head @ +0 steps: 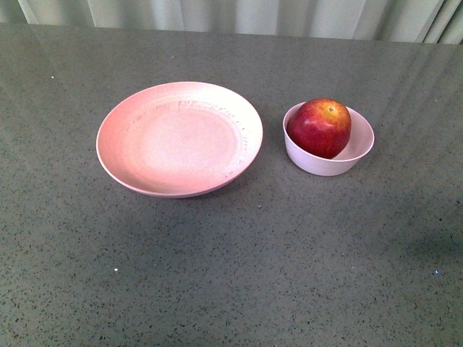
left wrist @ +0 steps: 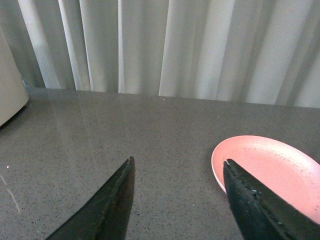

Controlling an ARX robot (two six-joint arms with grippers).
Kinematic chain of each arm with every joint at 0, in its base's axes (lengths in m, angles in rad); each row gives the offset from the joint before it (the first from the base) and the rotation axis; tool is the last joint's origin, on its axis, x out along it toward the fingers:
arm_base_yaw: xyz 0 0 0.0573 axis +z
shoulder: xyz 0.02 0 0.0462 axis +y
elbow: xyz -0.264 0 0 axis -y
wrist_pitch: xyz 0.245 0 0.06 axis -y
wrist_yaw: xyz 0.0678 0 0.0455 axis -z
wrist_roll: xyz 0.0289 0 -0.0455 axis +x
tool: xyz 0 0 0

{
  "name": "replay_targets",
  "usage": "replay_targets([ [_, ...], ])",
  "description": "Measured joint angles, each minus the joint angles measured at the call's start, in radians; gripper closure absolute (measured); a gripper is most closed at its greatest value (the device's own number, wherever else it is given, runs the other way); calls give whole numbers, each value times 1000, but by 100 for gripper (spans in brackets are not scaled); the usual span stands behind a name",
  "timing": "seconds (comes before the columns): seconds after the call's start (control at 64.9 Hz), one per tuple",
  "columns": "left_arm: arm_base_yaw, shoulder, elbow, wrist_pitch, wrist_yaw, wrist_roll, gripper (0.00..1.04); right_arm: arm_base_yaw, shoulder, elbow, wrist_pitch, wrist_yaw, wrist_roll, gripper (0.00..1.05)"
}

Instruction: Move apple from plate to bowl

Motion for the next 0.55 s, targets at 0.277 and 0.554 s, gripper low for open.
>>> replay_targets([
  [0.277,0,0,0,0,0,2,9,0,0,0,0,0,0,9],
  [0.554,0,0,0,0,0,2,9,0,0,0,0,0,0,9],
])
